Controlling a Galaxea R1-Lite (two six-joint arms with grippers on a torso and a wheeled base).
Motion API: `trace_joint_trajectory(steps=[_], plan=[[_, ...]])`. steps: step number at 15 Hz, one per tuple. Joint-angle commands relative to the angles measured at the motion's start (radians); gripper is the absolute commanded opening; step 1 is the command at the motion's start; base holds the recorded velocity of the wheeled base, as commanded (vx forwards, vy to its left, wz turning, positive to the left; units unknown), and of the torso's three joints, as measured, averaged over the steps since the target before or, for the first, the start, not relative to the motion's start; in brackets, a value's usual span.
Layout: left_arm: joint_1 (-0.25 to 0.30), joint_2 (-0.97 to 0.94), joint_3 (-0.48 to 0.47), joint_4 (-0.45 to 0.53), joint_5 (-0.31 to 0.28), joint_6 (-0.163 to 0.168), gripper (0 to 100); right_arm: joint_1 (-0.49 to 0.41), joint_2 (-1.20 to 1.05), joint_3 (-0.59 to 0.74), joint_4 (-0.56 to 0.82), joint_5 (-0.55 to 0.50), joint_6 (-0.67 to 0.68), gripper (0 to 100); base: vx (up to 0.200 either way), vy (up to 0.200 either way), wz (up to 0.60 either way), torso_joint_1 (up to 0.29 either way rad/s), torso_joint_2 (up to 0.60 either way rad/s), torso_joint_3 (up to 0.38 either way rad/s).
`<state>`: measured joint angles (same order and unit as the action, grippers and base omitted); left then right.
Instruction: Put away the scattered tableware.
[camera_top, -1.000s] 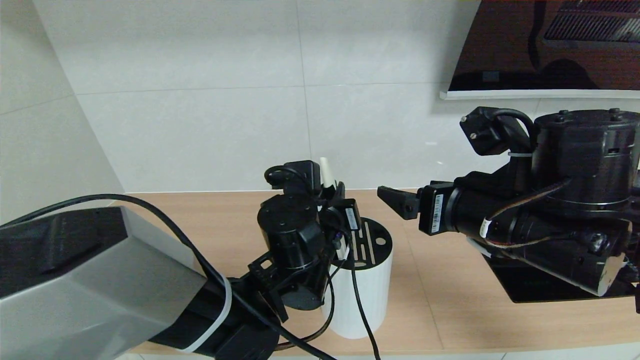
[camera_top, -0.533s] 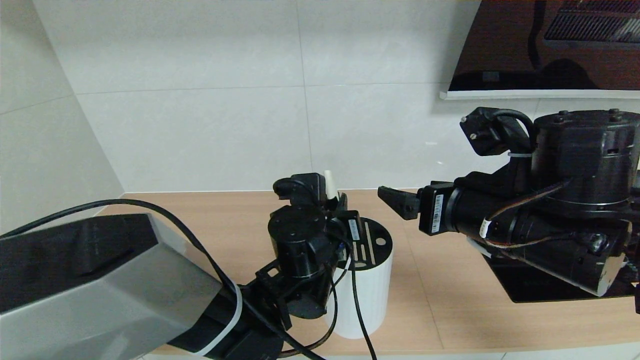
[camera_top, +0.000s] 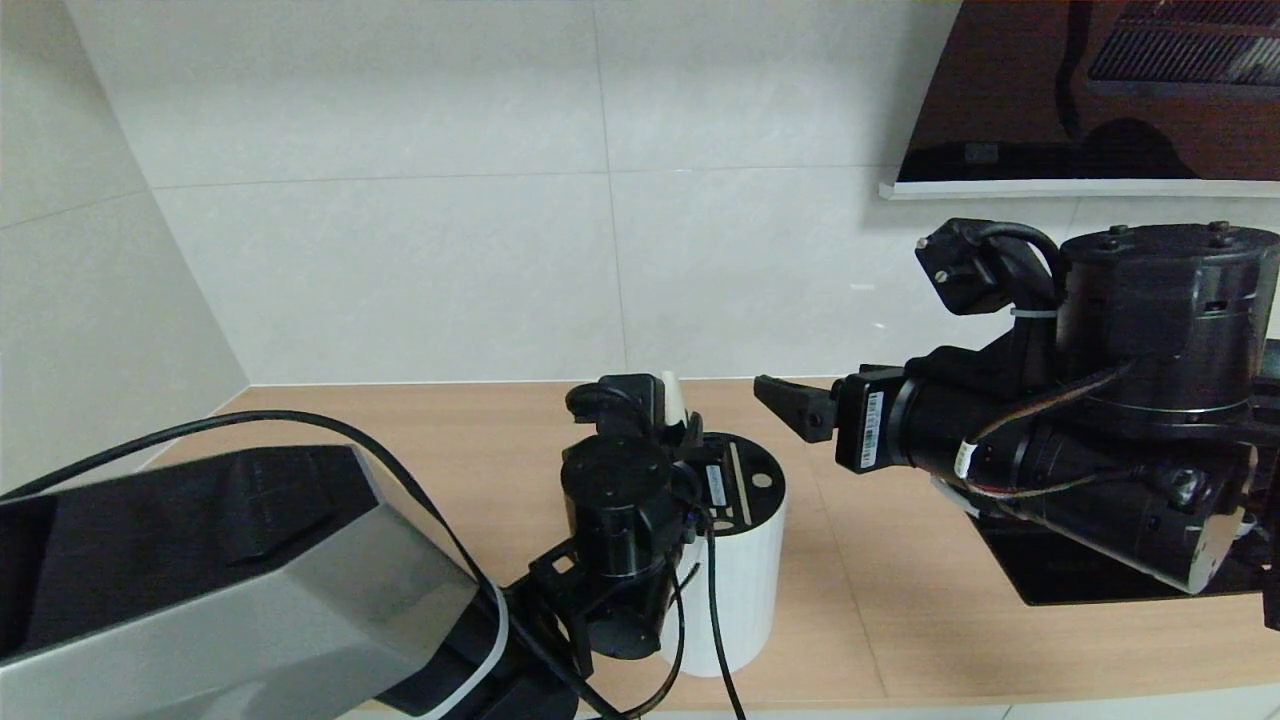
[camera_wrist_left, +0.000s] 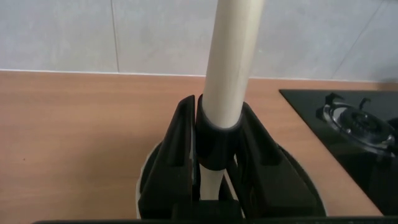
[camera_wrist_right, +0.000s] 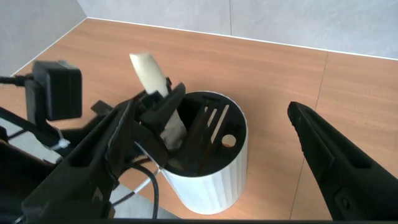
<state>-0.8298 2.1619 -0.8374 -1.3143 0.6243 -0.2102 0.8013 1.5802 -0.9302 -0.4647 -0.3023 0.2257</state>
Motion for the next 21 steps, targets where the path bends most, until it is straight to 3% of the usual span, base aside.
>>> trace_joint_trajectory(steps=[1, 4, 5, 10, 11, 14, 15, 16, 17, 19, 20, 21], plan=[[0.000, 0.007, 0.001, 0.000, 0.000, -0.001, 0, 0.001, 0.001, 0.001, 0.000, 0.000, 0.000, 100, 0.000, 0.000, 0.00, 0.000, 0.00, 0.000], [0.000, 0.009, 0.001, 0.000, 0.000, -0.008, 0, -0.001, 0.000, -0.001, 0.000, 0.000, 0.000, 100, 0.000, 0.000, 0.00, 0.000, 0.00, 0.000], [0.000, 0.009, 0.001, 0.000, 0.002, -0.008, 100, -0.001, 0.000, -0.001, 0.000, 0.000, 0.000, 100, 0.000, 0.000, 0.00, 0.000, 0.00, 0.000], [0.000, -0.030, 0.029, 0.000, -0.003, -0.011, 100, -0.001, 0.000, 0.001, 0.000, 0.000, 0.000, 100, 0.000, 0.000, 0.00, 0.000, 0.00, 0.000], [-0.002, -0.079, 0.086, 0.000, -0.009, -0.009, 100, -0.001, 0.000, 0.001, -0.002, -0.001, -0.002, 100, 0.000, 0.000, 0.00, 0.000, 0.00, 0.000], [-0.002, -0.275, 0.207, 0.013, -0.109, -0.005, 100, -0.031, -0.014, 0.008, -0.002, -0.006, -0.006, 100, 0.000, 0.000, 0.00, 0.000, 0.00, 0.000], [-0.002, -0.275, 0.207, 0.013, -0.109, -0.005, 100, -0.031, -0.014, 0.008, -0.002, -0.006, -0.006, 100, 0.000, 0.000, 0.00, 0.000, 0.00, 0.000], [0.014, -0.439, 0.302, 0.052, -0.158, 0.026, 100, -0.042, -0.028, 0.030, -0.002, -0.001, -0.005, 100, 0.000, 0.000, 0.00, 0.000, 0.00, 0.000], [0.054, -0.606, 0.347, 0.158, -0.244, 0.064, 100, -0.056, -0.046, 0.044, -0.002, -0.003, -0.005, 100, 0.000, 0.000, 0.00, 0.000, 0.00, 0.000], [0.070, -0.821, 0.360, 0.360, -0.273, 0.052, 100, -0.096, -0.118, 0.060, 0.001, 0.000, -0.005, 100, 0.000, 0.000, 0.00, 0.000, 0.00, 0.000], [0.083, -0.863, 0.360, 0.405, -0.275, 0.046, 100, -0.119, -0.132, 0.068, 0.001, 0.000, -0.005, 100, 0.000, 0.000, 0.00, 0.000, 0.00, 0.000], [0.116, -1.002, 0.373, 0.520, -0.273, 0.041, 100, -0.185, -0.200, 0.119, -0.002, 0.000, -0.005, 100, 0.000, 0.000, 0.00, 0.000, 0.00, 0.000]])
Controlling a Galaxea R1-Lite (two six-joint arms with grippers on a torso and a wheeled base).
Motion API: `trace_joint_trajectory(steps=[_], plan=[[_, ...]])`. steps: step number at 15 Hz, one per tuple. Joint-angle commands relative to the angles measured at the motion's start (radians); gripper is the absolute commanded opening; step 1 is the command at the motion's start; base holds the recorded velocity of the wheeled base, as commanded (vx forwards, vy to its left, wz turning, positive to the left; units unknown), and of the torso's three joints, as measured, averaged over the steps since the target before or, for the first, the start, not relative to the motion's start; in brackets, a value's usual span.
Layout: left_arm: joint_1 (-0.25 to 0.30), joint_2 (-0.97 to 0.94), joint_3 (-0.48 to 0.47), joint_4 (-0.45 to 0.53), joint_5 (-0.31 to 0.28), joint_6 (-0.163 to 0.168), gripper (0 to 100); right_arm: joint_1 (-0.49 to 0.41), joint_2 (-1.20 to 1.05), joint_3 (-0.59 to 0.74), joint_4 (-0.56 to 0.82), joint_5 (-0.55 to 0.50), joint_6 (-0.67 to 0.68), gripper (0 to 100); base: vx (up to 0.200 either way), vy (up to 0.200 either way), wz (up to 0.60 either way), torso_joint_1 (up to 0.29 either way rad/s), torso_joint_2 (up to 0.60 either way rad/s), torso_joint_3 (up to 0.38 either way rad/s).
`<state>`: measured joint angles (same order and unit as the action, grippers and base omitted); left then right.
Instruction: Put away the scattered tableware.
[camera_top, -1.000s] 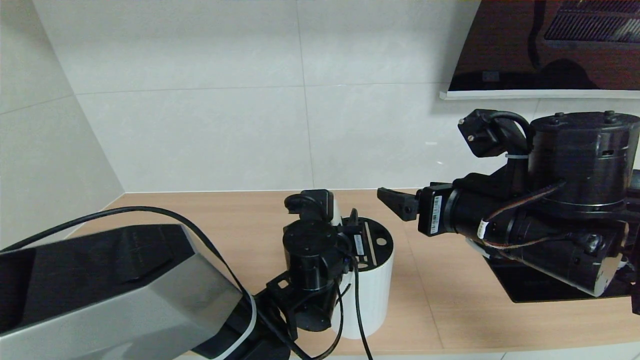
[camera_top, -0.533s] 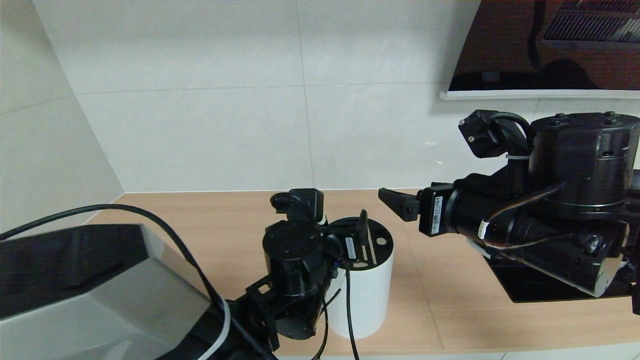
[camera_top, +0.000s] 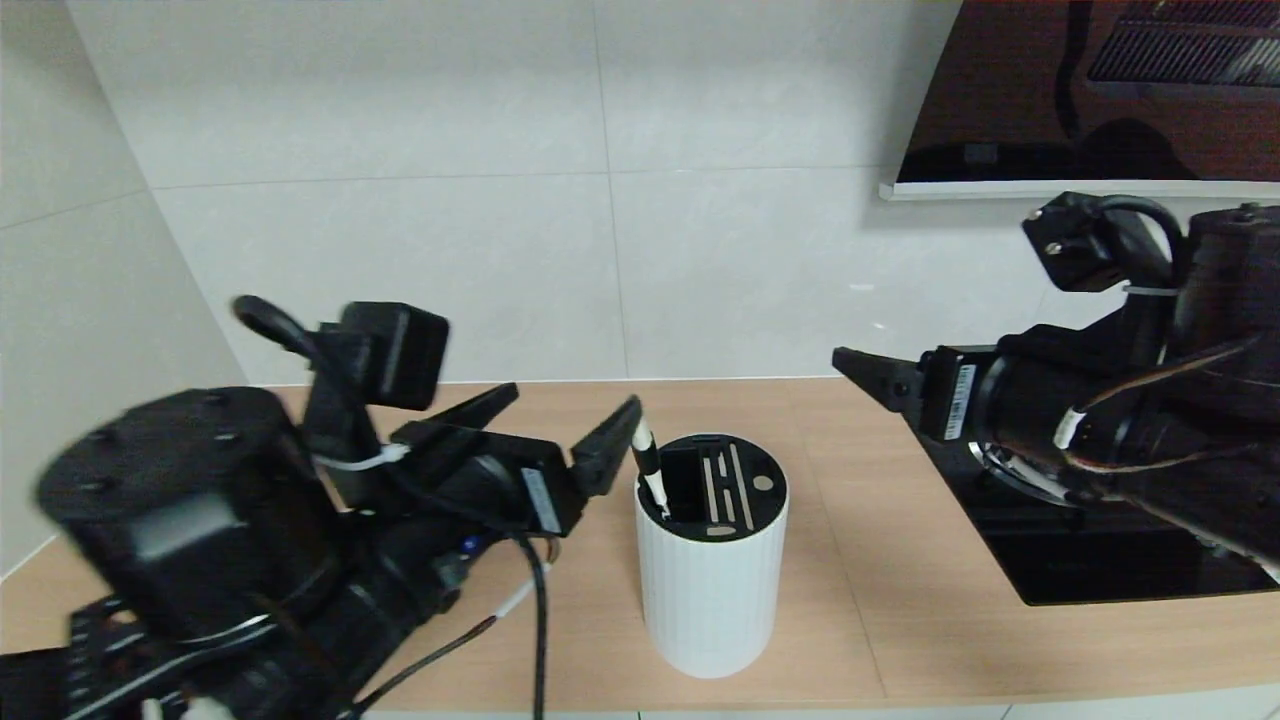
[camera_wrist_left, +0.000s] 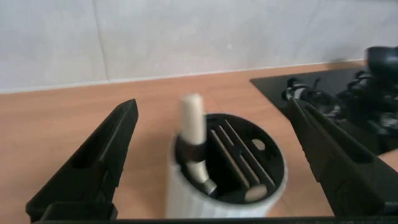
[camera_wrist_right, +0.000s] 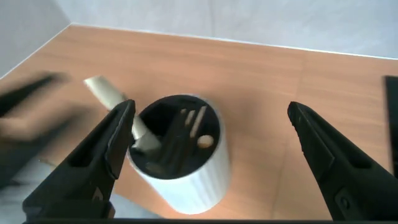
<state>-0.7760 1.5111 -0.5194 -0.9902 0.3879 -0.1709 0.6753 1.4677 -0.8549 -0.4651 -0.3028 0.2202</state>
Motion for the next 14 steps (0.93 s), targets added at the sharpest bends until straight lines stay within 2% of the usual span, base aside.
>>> trace_joint_trajectory(steps=[1, 3, 5, 6, 7, 8, 9, 12, 13, 14], plan=[[0.089, -0.442, 0.059, 0.275, -0.037, 0.002, 100, -0.091, -0.139, 0.089, -0.001, 0.001, 0.002, 100, 0.000, 0.000, 0.00, 0.000, 0.00, 0.000], [0.178, -0.652, 0.071, 0.489, -0.043, 0.004, 100, -0.128, -0.288, 0.221, -0.001, -0.001, -0.001, 100, 0.000, 0.000, 0.00, 0.000, 0.00, 0.000], [0.264, -0.845, 0.071, 0.682, -0.080, 0.005, 100, -0.128, -0.472, 0.312, 0.006, 0.001, -0.002, 100, 0.000, 0.000, 0.00, 0.000, 0.00, 0.000], [0.330, -0.971, 0.065, 0.798, -0.109, 0.011, 100, -0.134, -0.596, 0.355, 0.031, -0.006, -0.028, 100, 0.000, 0.000, 0.00, 0.000, 0.00, 0.000], [0.382, -1.052, 0.055, 0.880, -0.126, 0.033, 100, -0.189, -0.682, 0.401, 0.066, -0.004, -0.070, 100, 0.000, 0.000, 0.00, 0.000, 0.00, 0.000], [0.443, -1.140, 0.032, 0.976, -0.129, 0.067, 100, -0.298, -0.774, 0.458, 0.111, 0.004, -0.142, 100, 0.000, 0.000, 0.00, 0.000, 0.00, 0.000], [0.495, -1.213, -0.002, 1.059, -0.133, 0.091, 100, -0.370, -0.868, 0.490, 0.138, 0.021, -0.200, 100, 0.000, 0.000, 0.00, 0.000, 0.00, 0.000], [0.593, -1.373, -0.097, 1.263, -0.178, 0.102, 100, -0.482, -1.161, 0.493, 0.260, 0.059, -0.300, 100, 0.000, 0.000, 0.00, 0.000, 0.00, 0.000], [0.615, -1.411, -0.111, 1.309, -0.192, 0.105, 100, -0.499, -1.256, 0.490, 0.306, 0.073, -0.348, 100, 0.000, 0.000, 0.00, 0.000, 0.00, 0.000], [0.624, -1.413, -0.113, 1.318, -0.179, 0.106, 100, -0.502, -1.319, 0.490, 0.339, 0.090, -0.378, 100, 0.000, 0.000, 0.00, 0.000, 0.00, 0.000]])
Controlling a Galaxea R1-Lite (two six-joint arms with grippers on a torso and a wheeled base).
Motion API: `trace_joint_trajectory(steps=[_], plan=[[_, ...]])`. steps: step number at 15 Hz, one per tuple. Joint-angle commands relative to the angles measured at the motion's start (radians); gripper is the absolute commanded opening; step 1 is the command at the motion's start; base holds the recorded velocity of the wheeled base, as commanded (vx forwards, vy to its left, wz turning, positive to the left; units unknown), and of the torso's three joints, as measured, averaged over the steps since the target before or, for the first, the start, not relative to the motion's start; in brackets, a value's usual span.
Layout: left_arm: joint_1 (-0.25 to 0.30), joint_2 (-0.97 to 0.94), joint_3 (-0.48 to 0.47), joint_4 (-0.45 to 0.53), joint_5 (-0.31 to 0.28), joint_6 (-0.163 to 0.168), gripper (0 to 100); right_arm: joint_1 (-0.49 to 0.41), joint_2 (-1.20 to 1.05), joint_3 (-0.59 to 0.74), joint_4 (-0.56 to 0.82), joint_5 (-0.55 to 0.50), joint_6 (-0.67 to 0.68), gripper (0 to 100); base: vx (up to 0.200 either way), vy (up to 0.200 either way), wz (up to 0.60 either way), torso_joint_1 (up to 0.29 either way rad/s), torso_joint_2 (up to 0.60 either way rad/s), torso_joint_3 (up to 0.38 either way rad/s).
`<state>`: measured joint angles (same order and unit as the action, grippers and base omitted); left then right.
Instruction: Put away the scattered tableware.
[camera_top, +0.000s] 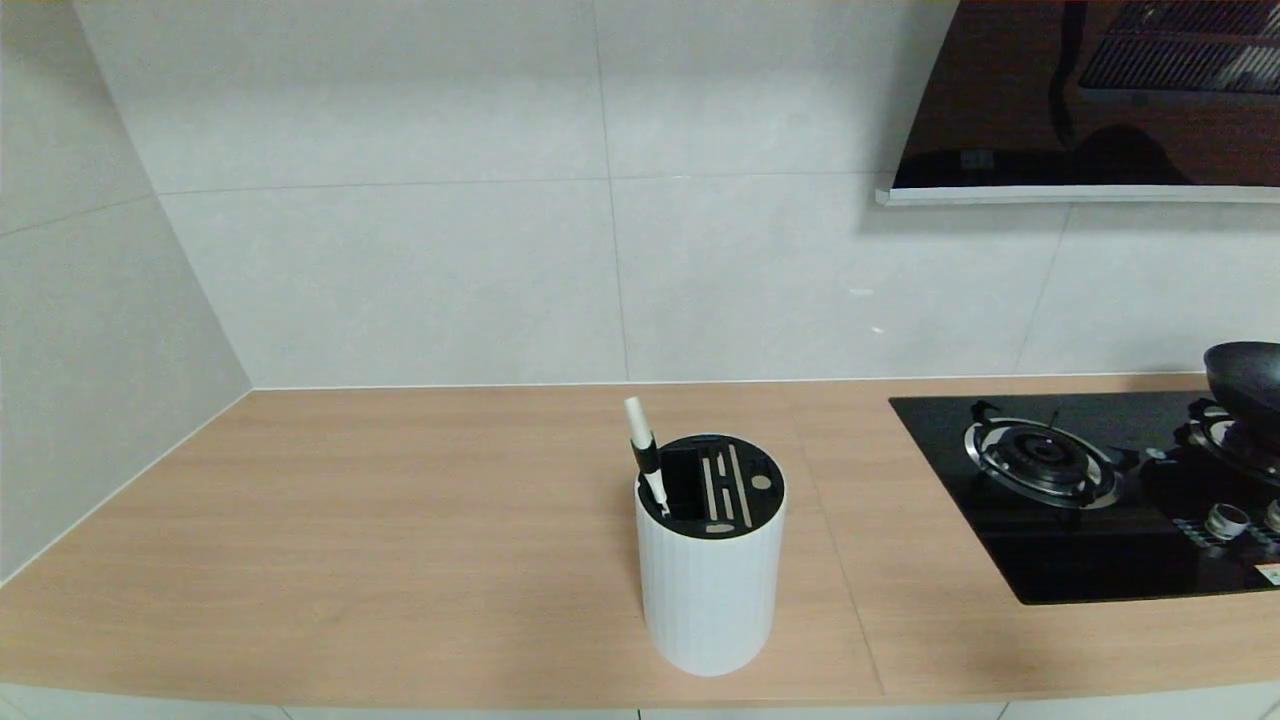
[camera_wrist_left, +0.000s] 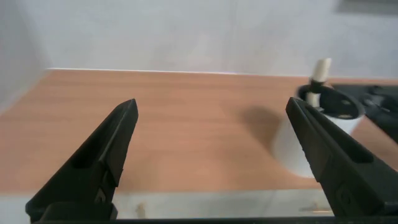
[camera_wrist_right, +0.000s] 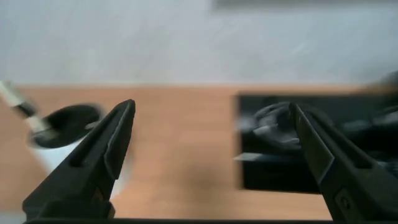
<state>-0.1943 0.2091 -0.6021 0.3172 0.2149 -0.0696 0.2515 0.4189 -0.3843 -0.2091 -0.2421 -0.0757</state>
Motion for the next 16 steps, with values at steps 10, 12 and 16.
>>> trace_joint_trajectory(steps=[10, 12, 16], plan=[[0.194, -0.209, 0.314, -0.102, 0.000, 0.004, 100, -0.251, -0.419, 0.369, 0.103, 0.136, 0.086, 100, 0.000, 0.000, 0.00, 0.000, 0.00, 0.000], [0.194, -0.209, 0.556, -0.353, -0.006, 0.054, 100, -0.251, -0.419, 0.384, 0.146, 0.145, 0.090, 100, 0.000, 0.000, 0.00, 0.000, 0.00, 0.000], [0.193, -0.209, 0.602, -0.337, -0.111, 0.059, 100, -0.251, -0.417, 0.384, 0.209, 0.254, 0.073, 100, 0.000, 0.000, 0.00, 0.000, 0.00, 0.000]])
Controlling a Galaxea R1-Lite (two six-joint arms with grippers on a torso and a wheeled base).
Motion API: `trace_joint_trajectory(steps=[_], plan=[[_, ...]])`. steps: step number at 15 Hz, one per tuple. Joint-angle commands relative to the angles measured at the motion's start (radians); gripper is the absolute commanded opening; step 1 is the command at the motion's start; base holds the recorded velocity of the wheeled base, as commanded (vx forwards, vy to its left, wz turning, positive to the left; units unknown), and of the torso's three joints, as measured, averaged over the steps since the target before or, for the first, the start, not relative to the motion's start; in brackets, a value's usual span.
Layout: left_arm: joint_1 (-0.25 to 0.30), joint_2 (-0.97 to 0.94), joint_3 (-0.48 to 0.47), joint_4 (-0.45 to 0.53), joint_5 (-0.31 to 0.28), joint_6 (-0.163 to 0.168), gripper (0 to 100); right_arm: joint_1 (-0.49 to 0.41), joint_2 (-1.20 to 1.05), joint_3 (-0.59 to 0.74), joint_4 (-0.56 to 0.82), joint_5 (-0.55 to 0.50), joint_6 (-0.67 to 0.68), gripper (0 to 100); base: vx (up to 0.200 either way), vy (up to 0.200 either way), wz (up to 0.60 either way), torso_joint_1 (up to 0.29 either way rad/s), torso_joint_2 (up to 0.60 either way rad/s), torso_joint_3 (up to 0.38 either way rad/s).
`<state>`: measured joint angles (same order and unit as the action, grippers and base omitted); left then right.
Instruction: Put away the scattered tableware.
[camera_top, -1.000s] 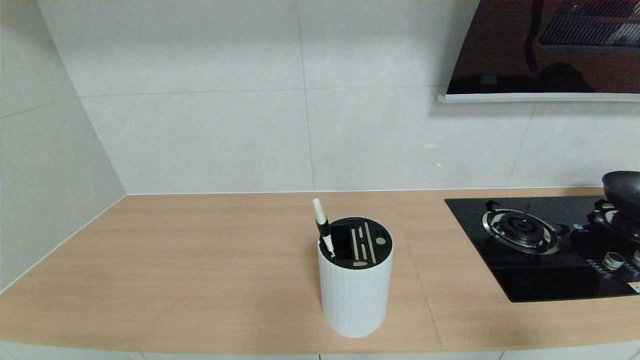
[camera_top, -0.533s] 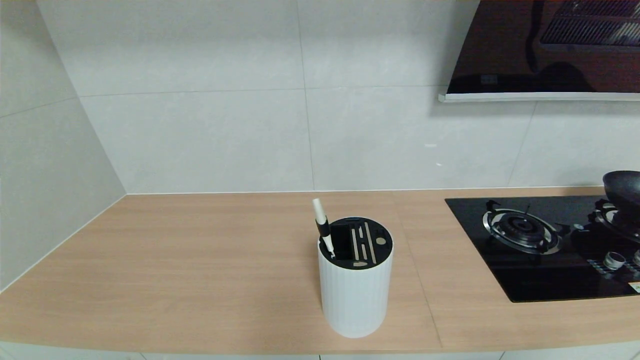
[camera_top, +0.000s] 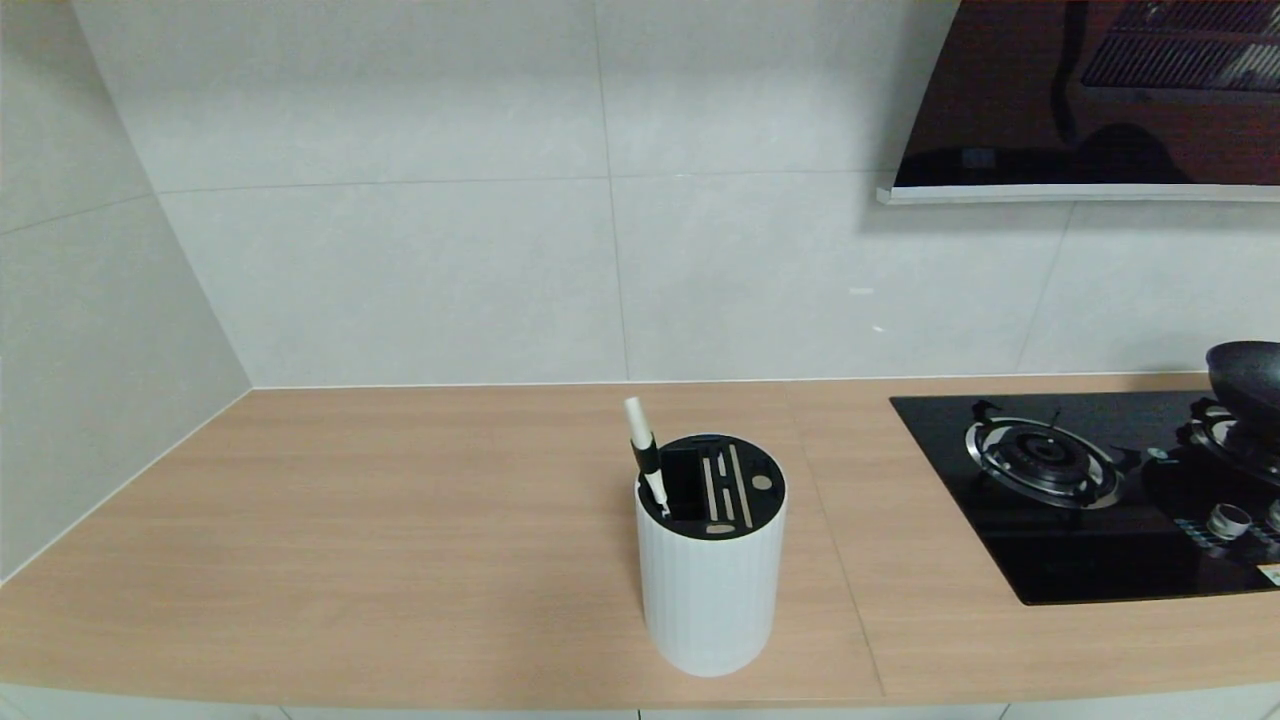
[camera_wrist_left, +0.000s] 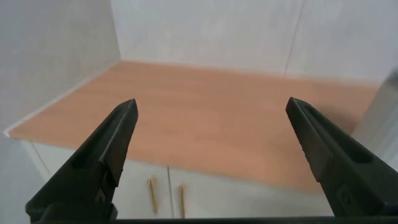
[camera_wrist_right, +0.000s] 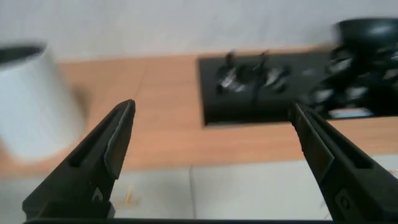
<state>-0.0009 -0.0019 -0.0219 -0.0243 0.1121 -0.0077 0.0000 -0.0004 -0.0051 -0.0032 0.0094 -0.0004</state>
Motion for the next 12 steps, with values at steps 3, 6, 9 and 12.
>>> trace_joint_trajectory(steps=[3, 6, 9, 12], plan=[[-0.001, 0.003, 0.022, 0.021, -0.054, 0.032, 100, 0.000, 0.002, 0.005, 0.003, 0.003, 0.000, 100, 0.000, 0.000, 0.00, 0.000, 0.00, 0.000], [-0.001, 0.003, 0.022, 0.023, -0.058, 0.043, 100, 0.002, 0.002, 0.005, 0.003, 0.003, 0.000, 100, 0.000, 0.000, 0.00, 0.000, 0.00, 0.000], [-0.001, 0.002, 0.022, 0.021, -0.055, -0.005, 100, 0.000, 0.002, 0.005, 0.003, 0.003, 0.000, 100, 0.000, 0.000, 0.00, 0.000, 0.00, 0.000], [0.001, 0.003, 0.022, 0.021, -0.055, -0.003, 100, 0.000, 0.002, 0.005, 0.003, 0.004, -0.001, 100, 0.000, 0.000, 0.00, 0.000, 0.00, 0.000]])
